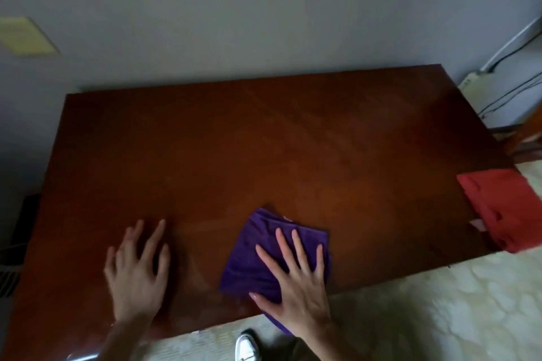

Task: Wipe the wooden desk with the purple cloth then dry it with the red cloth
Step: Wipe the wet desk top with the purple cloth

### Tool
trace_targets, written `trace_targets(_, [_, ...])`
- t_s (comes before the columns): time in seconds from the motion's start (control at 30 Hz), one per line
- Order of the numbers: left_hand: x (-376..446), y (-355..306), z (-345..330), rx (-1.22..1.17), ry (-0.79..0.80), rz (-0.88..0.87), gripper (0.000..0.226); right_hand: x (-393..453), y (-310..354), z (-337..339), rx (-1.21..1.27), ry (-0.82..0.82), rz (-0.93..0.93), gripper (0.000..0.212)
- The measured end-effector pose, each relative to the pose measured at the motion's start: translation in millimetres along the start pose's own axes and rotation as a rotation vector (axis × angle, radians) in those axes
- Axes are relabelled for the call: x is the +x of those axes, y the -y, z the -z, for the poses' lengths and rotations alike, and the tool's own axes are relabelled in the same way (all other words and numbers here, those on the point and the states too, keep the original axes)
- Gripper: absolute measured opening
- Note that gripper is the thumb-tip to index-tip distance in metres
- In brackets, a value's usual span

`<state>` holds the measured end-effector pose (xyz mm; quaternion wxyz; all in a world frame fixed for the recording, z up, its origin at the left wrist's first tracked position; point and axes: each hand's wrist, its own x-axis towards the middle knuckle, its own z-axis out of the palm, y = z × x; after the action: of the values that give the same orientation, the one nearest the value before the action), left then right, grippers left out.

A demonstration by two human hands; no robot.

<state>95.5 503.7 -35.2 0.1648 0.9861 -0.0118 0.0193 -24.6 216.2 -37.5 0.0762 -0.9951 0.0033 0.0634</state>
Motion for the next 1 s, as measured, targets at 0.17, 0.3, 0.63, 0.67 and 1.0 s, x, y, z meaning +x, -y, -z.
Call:
trace_targets(0.17, [67, -92, -30, -0.094, 0.023, -0.376, 0.051, 63, -21, 5, 0.088, -0.117, -0.230, 0.084])
trace_targets(0.3, [108, -144, -69, -0.102, 0.093, -0.359, 0.053, 171, -72, 26, 0.102, -0.134, -0.299, 0.084])
trace_targets(0.63, [104, -152, -93, 0.056, 0.084, -0.339, 0.055, 399, -143, 68, 0.049, -0.058, -0.169, 0.083])
trace_targets(0.67, [103, -151, -92, 0.055, 0.083, -0.342, 0.055, 408, -145, 69, 0.050, -0.063, -0.168, 0.082])
trace_targets(1.0, [107, -152, -85, -0.009, 0.113, -0.320, 0.057, 289, -160, 55, 0.019, -0.133, -0.157, 0.081])
